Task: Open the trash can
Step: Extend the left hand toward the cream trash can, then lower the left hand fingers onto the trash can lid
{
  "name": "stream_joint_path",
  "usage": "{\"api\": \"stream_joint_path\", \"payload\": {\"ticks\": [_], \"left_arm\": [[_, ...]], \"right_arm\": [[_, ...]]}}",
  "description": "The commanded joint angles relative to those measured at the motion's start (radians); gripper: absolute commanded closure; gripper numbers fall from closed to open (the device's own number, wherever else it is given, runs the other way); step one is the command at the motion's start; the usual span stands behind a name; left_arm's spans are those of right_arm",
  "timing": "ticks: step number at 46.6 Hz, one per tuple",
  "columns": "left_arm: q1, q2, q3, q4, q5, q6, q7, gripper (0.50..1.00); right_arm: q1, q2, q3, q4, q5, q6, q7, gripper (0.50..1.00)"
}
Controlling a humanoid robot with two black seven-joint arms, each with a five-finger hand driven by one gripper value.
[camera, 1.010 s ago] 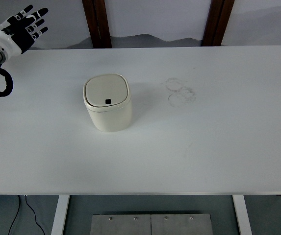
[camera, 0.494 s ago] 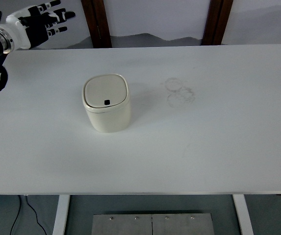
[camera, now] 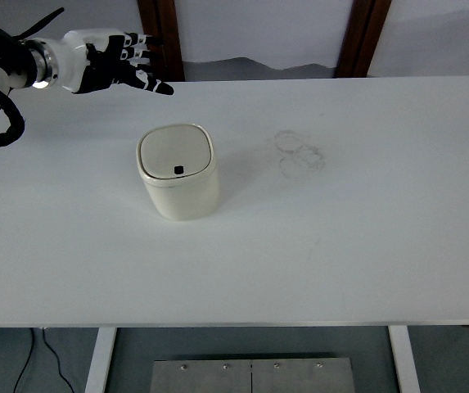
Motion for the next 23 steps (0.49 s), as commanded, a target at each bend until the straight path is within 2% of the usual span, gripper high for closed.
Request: {"api": "stream_joint_path", "payload": {"ticks": [1,5,16,23], "left_arm": [[-0.059,-0.032,0.063,-0.014,0.0,-0.016,-0.001,0.5],[-0.108,-0.062,0.097,-0.028,0.0,-0.029,0.004,0.5],[-0.225,-0.163,0.155,-0.091,-0.003,-0.03,0.07,0.5],[-0.256,-0.214,0.174,-0.105,-0.012,-0.03,0.134,0.5]], "right_arm": [[0.0,0.0,0.0,0.001,0.0,0.0,0.0,0.505],[0.0,0.0,0.0,-0.001,0.0,0.0,-0.002,0.505],[0.0,0.0,0.0,-0.001,-0.005,-0.001,-0.002,0.505],[0.0,0.0,0.0,-0.001,-0.005,0.0,-0.002,0.505]]}}
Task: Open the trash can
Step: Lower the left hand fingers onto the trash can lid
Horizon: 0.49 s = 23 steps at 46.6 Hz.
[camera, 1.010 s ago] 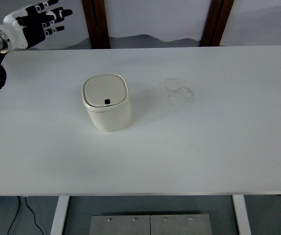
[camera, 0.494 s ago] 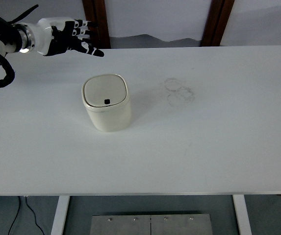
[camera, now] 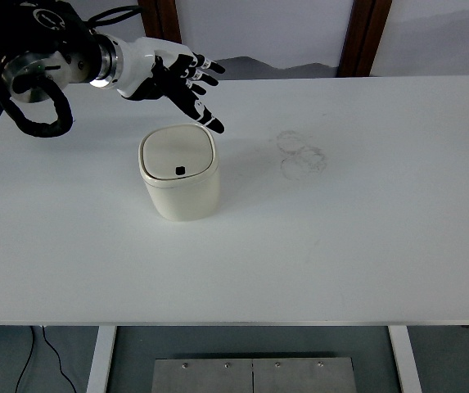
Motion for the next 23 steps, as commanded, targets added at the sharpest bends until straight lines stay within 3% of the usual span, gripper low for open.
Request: {"api": "stream_joint_path", "payload": {"ticks": [1,15,23], "left_arm": [[-0.02,-0.024,0.01,-0.006,-0.005,0.0,0.04,0.5],[-0.029,-0.023,0.014,-0.017,-0.005,-0.05,0.203,0.5],[-0.029,-0.021,0.029,-0.017,-0.003,-0.06,0.22,0.5]], "right_arm": [[0.0,0.0,0.0,0.0,0.0,0.002,0.0,0.505],[0.0,0.0,-0.002,0.0,-0.001,0.002,0.0,0.505],[0.0,0.0,-0.002,0.0,-0.001,0.002,0.0,0.505]]}}
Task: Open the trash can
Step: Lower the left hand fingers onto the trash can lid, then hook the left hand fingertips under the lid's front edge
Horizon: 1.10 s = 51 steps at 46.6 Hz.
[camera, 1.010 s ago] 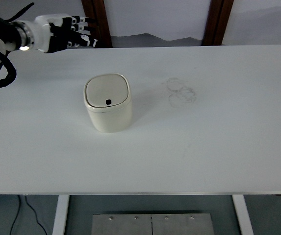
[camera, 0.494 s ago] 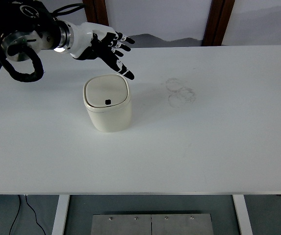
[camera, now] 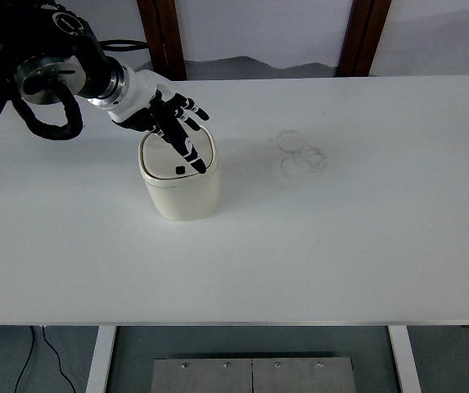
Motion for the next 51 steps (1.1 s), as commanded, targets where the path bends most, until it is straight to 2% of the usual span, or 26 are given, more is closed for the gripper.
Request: {"api": "stream_joint_path", "payload": {"ticks": [1,15,27,51], "left_arm": [[0.0,0.001,0.003,0.0,0.001,0.0,0.001,0.5],[0.011,-0.009,0.02,0.002,0.003,0.0,-0.003,0.5],[0.071,-0.006,0.01,0.003,0.009,0.001,-0.055,0.5],[0.078,-0.006,0.009,0.003,0.009,0.001,-0.057,0.5]], "right_arm": [[0.0,0.0,0.0,0.0,0.0,0.0,0.0,0.505],[0.0,0.0,0.0,0.0,0.0,0.0,0.0,0.505],[0.0,0.0,0.001,0.0,0.0,0.0,0.0,0.505],[0.0,0.0,0.001,0.0,0.0,0.0,0.0,0.505]]}}
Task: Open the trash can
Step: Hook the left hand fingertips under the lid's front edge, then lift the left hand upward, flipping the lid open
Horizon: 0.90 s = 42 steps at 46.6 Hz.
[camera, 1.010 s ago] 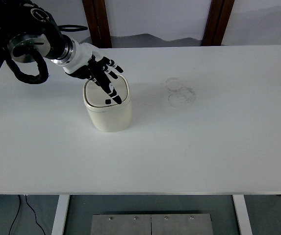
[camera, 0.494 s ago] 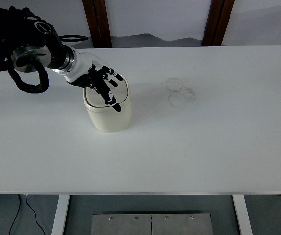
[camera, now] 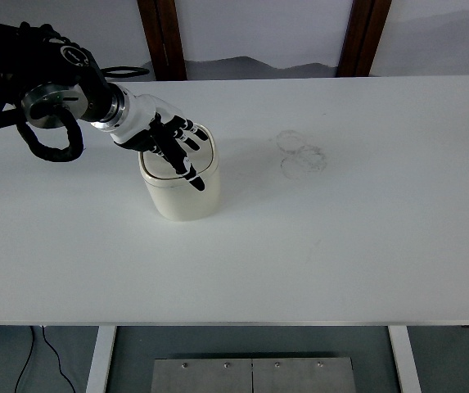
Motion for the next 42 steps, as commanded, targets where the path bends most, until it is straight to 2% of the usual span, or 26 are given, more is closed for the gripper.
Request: {"api": "stream_joint_path", "payload": {"ticks": [1,42], "left_arm": [[0.001,0.0,0.0,0.0,0.0,0.0,0.0,0.5],[0.021,0.009,-0.001,0.001,0.001,0.001,-0.011,0.5]], "right_arm": [[0.0,0.0,0.0,0.0,0.0,0.0,0.0,0.505],[0.0,0.0,0.0,0.0,0.0,0.0,0.0,0.505]]}}
